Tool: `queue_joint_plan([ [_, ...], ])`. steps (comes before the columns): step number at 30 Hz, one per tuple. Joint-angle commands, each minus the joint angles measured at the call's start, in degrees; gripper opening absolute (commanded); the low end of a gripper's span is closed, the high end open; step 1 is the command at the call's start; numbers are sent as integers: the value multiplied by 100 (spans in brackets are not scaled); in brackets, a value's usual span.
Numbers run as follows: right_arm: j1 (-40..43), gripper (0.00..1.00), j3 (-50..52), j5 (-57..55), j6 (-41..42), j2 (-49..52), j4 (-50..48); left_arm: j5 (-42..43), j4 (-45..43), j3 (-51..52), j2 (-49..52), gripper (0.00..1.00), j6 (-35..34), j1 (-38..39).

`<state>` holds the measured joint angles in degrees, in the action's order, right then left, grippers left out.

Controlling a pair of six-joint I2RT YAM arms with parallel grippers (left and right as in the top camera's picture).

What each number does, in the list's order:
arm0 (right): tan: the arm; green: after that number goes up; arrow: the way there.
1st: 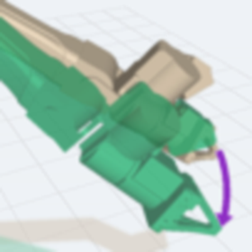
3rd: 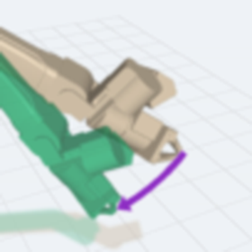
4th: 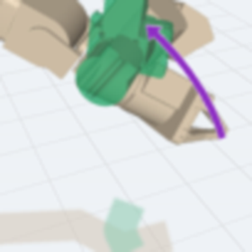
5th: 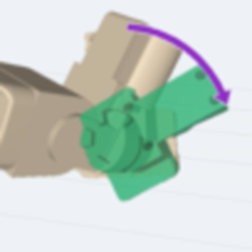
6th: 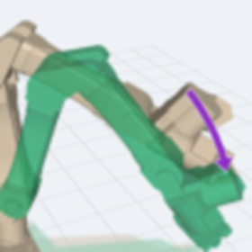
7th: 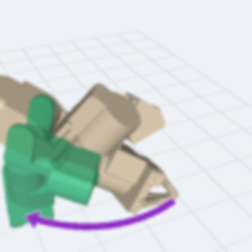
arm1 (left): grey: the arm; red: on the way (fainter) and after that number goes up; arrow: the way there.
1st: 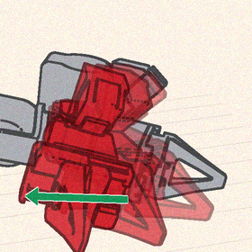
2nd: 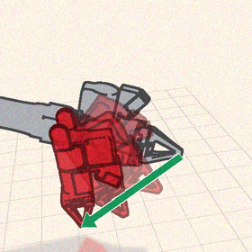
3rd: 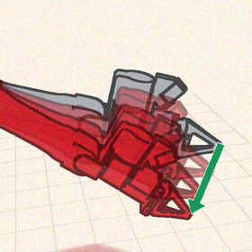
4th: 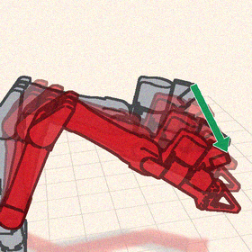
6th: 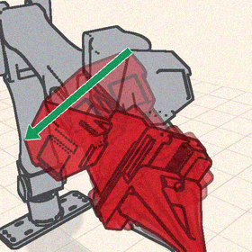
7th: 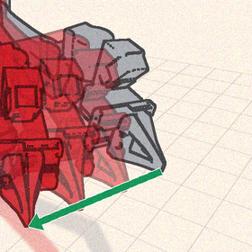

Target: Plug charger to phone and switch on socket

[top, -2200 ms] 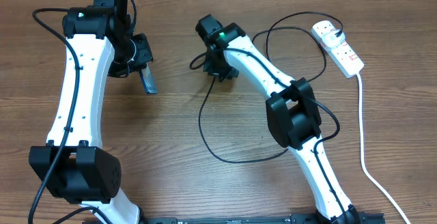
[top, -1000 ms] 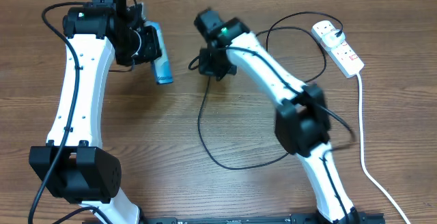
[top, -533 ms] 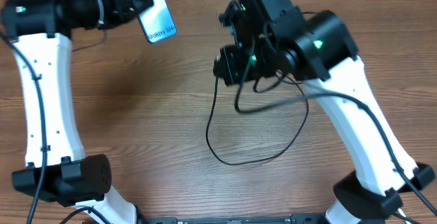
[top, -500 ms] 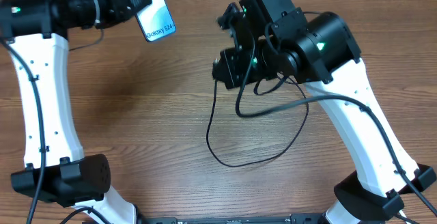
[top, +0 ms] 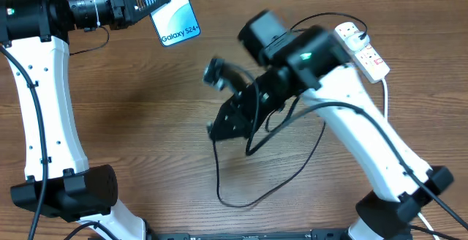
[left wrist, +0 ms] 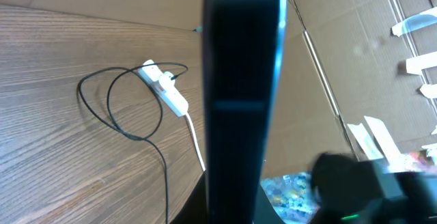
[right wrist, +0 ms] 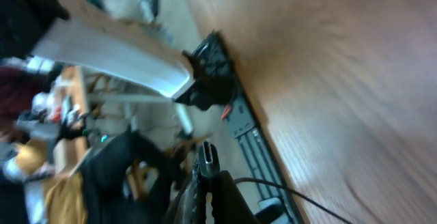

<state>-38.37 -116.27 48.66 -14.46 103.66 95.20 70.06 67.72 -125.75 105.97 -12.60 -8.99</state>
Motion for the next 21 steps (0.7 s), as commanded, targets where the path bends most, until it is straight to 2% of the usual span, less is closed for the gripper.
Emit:
queue_joint_plan([
  [1,-111,4,857,866,-662,-33,-304,61,4,-164,-76,4,153,0],
  [6,-98,4,1665,1596,-704,-33,-1023,-4,240,-162,-76,4,407,0],
  [12,160,4,1300,1768,-608,-94,-1143,9,717,-153,-74,4,732,0],
  [21,861,4,1226,2004,271,-96,-1816,621,1416,-153,-74,4,1604,4],
])
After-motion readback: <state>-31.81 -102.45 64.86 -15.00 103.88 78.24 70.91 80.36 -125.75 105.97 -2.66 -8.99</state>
